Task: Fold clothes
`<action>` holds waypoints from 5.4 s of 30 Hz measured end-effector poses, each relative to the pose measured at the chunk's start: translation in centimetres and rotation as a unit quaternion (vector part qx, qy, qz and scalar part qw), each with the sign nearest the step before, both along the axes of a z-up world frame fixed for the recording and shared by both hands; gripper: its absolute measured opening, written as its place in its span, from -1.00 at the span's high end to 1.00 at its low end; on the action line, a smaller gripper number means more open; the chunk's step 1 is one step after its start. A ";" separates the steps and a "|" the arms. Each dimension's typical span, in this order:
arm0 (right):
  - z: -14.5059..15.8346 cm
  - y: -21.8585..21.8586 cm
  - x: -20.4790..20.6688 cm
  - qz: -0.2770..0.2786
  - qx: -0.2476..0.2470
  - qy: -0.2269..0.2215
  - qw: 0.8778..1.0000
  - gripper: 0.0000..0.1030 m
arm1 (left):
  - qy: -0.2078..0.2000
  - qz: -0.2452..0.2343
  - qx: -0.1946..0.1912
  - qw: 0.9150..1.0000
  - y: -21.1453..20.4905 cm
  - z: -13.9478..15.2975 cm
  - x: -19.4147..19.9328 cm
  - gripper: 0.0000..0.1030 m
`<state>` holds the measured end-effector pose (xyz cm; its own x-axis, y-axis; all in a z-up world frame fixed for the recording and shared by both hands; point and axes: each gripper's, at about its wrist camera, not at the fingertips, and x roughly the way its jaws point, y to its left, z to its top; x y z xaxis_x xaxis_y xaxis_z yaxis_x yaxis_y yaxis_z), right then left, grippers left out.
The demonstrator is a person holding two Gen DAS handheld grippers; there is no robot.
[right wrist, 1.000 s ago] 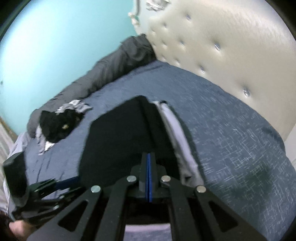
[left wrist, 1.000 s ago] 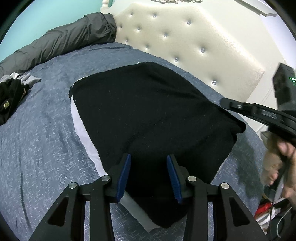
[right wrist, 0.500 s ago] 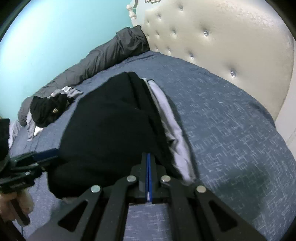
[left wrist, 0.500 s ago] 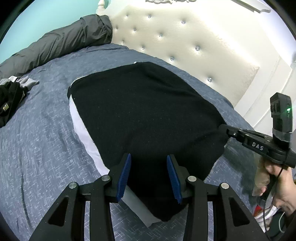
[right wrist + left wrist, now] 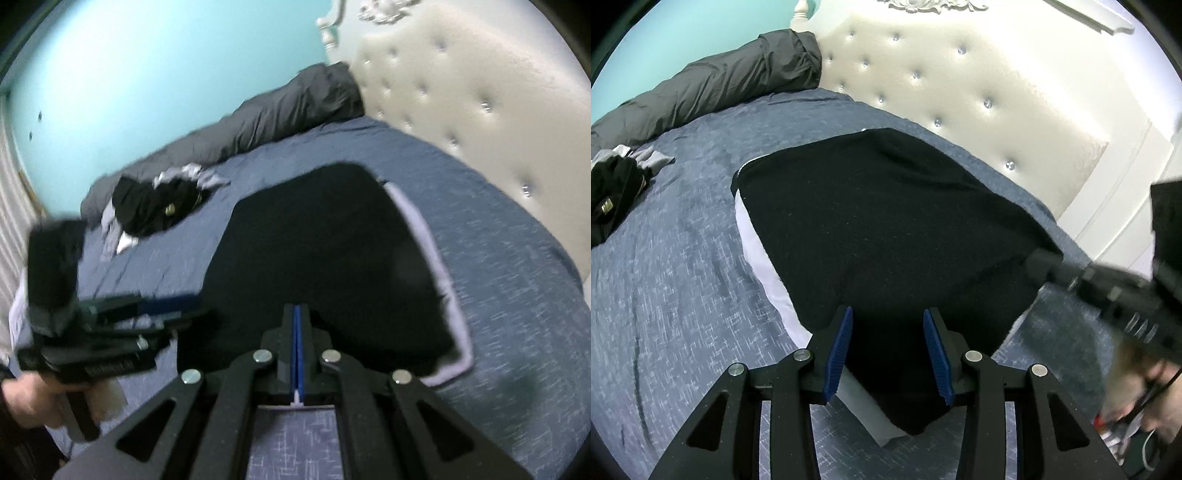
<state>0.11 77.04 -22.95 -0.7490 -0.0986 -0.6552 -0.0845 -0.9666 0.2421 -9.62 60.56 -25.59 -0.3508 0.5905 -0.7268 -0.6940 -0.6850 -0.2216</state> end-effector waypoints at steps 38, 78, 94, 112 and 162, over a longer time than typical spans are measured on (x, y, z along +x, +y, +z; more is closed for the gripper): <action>-1.3 8.3 0.9 -0.157 -0.078 0.002 0.985 1.00 | 0.003 -0.018 -0.009 1.000 -0.5 0.2 0.5 0.16; 8.4 3.1 4.4 -0.179 -0.015 0.027 0.983 1.00 | 0.017 0.004 0.034 0.999 -3.9 9.3 3.7 0.09; 16.3 -2.7 11.2 -0.189 0.017 0.056 0.980 1.00 | 0.061 -0.005 0.060 0.996 -7.9 17.4 9.4 -0.14; 20.5 -8.2 18.1 -0.199 0.032 0.071 0.977 0.97 | 0.097 -0.011 0.066 0.993 -12.8 22.1 15.4 -0.29; 21.3 -18.7 25.7 -0.214 0.065 0.087 0.971 -0.86 | 0.118 -0.001 0.086 0.989 -21.8 22.9 22.4 -0.99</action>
